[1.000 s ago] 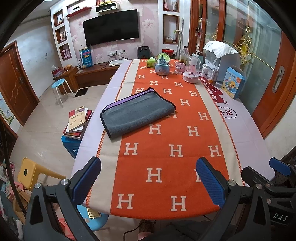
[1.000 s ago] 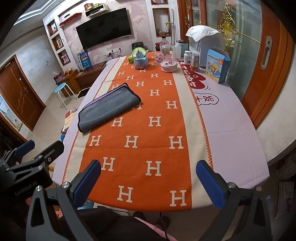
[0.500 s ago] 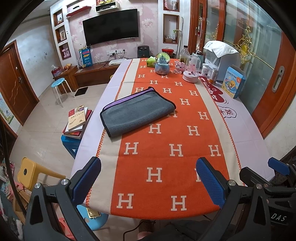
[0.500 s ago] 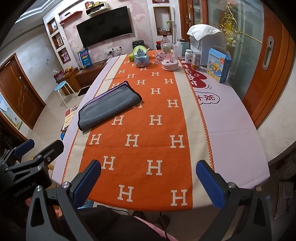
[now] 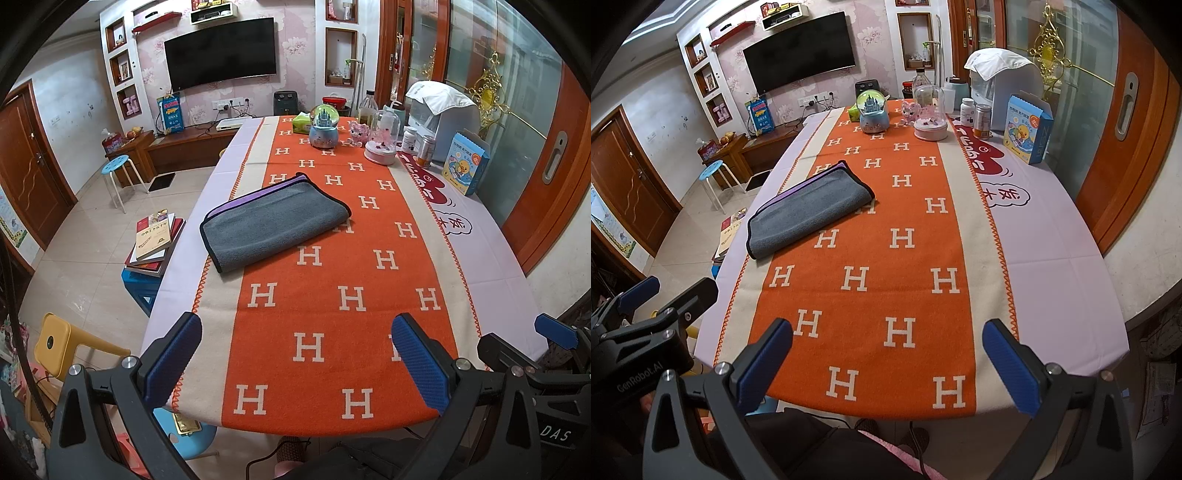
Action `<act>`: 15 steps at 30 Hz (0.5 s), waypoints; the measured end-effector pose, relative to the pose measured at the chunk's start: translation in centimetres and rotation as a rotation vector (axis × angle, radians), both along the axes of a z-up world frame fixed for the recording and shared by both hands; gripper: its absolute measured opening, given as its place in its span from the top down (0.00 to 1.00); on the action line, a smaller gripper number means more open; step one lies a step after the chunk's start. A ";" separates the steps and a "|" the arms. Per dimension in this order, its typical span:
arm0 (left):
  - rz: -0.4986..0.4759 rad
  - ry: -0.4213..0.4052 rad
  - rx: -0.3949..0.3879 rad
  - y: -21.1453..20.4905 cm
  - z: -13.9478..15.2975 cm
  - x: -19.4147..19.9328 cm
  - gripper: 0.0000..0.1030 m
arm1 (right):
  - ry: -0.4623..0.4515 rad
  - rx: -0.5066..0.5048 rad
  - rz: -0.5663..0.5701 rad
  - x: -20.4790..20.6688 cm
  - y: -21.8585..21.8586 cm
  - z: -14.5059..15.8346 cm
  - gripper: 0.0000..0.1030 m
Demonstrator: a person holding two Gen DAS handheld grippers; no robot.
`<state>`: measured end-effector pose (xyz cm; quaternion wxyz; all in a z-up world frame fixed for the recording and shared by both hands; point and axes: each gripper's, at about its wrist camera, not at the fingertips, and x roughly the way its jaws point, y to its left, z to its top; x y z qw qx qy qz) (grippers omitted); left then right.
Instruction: Fold towel
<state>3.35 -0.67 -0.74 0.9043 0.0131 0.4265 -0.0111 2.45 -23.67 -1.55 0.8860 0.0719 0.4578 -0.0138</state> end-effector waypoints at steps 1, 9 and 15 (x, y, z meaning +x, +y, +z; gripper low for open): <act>0.000 0.000 -0.001 0.0 0.0 0.0 0.01 | 0.000 0.000 0.000 0.1 0.0 0.1 0.00; 0.000 0.000 0.000 0.0 0.0 0.0 0.01 | 0.001 -0.001 0.000 0.0 0.1 0.1 0.00; 0.000 0.001 0.000 0.0 0.0 0.0 0.01 | 0.003 -0.001 0.000 0.1 0.1 0.1 0.00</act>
